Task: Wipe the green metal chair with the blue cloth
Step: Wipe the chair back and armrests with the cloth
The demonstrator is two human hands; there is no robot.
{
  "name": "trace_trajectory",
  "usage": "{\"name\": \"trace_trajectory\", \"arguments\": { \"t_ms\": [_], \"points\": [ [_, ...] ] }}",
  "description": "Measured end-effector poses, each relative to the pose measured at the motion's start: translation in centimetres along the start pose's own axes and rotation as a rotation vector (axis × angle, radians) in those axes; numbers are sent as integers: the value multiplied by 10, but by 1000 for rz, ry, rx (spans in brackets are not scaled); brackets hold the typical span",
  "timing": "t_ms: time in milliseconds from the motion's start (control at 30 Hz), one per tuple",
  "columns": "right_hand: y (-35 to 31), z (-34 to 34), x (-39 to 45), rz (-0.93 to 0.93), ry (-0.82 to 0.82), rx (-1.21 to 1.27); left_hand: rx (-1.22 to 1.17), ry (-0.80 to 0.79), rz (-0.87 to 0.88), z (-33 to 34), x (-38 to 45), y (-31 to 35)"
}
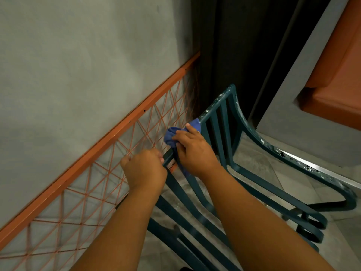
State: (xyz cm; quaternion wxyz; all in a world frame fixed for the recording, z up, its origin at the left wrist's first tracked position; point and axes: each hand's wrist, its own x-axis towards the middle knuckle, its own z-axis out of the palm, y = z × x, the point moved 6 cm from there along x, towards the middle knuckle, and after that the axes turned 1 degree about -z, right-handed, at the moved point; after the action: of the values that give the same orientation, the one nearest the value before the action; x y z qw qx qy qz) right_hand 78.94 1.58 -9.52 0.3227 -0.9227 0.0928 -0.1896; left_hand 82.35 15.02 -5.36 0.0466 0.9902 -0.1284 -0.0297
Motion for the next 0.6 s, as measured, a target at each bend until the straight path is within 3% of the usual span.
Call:
{"name": "trace_trajectory", "arguments": {
  "t_ms": [100,267,433,600],
  "points": [
    [-13,12,2,31,-29,-68,8,12,10,0,1,2],
    [2,-4,-12,-66,-88,68,32,21,24,1,2,2],
    [1,10,7,67,-32,-76,40,18,21,2,4,3],
    [2,2,-20,-137,65,-4,83,-7,1,6,5,2]
  ]
}}
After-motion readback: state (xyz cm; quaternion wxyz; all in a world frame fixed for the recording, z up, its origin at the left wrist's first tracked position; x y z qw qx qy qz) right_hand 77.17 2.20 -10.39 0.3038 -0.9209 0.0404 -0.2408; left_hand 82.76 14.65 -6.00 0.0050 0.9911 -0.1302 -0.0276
